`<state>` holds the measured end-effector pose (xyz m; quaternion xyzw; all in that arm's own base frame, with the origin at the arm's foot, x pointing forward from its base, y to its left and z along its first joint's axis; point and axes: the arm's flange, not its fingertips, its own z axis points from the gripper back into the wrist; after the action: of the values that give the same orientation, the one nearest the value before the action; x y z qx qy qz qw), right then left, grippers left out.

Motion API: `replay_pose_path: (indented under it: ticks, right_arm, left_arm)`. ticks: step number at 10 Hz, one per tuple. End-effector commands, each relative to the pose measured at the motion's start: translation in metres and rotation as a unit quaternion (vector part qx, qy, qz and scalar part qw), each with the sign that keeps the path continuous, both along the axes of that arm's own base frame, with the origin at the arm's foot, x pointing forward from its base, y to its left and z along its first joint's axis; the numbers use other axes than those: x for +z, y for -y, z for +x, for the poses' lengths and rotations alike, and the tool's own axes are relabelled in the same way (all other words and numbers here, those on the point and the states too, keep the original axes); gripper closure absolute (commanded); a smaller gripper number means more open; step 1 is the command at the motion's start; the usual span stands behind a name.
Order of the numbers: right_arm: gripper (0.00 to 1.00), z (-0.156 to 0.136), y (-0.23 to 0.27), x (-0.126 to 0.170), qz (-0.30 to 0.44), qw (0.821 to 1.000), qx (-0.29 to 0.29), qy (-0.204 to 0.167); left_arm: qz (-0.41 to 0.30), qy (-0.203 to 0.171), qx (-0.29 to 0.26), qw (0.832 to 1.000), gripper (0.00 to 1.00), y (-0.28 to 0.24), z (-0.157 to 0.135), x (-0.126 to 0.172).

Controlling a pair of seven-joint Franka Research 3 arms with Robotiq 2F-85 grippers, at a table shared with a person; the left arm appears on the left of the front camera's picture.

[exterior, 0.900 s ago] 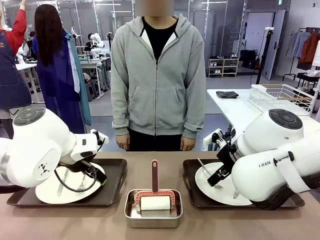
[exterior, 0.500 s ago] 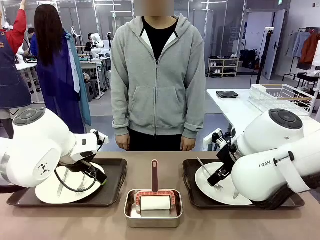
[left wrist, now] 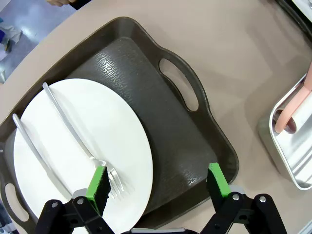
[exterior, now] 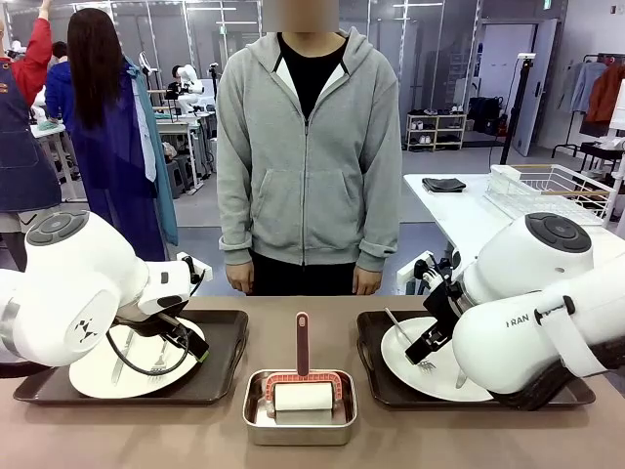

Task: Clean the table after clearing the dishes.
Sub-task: When the left (or right) Handle tray is removed, use the left hand (or right hand) to clean the left (or right) side of the table with the Lint Roller.

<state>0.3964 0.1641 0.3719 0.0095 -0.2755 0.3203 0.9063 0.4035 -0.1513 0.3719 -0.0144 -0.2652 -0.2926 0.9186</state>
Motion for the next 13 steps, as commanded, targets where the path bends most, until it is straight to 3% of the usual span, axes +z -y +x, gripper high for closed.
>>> replay_pose_path:
  ticks: [1,3,4,6,8,10,11,13]
  right_arm:
    - [0.0,0.0,-0.001,0.0,0.0,1.0,0.0,0.0]
    - [0.0,0.0,0.0,0.0,0.0,1.0,0.0,0.0]
    - [0.0,0.013,0.007,0.01,0.022,1.0,0.002,-0.016]
    - [0.0,0.041,0.02,0.045,0.099,0.993,0.014,-0.064]
    - [0.0,0.06,0.028,0.067,0.169,0.979,0.036,-0.104]
    - [0.0,0.067,0.047,0.075,0.299,0.936,0.047,-0.18]
    - [0.0,0.067,0.056,0.076,0.324,0.925,0.052,-0.193]
    - [0.0,0.054,0.09,0.083,0.4,0.894,0.007,-0.204]
  left_arm:
    - [0.0,0.0,0.0,1.0,0.0,0.0,0.0,0.0]
    - [0.0,0.0,0.0,1.0,0.0,0.0,0.0,0.0]
    - [0.009,-0.022,-0.016,1.0,0.0,0.001,0.01,0.015]
    - [-0.047,-0.124,-0.052,0.99,0.0,-0.006,0.026,0.045]
    - [-0.13,-0.164,-0.066,0.976,0.0,-0.024,0.037,0.073]
    - [-0.277,-0.228,-0.099,0.928,0.0,-0.055,0.041,0.091]
    - [-0.31,-0.236,-0.112,0.914,0.0,-0.064,0.039,0.094]
    - [-0.424,-0.253,-0.121,0.861,0.0,-0.103,0.03,0.092]
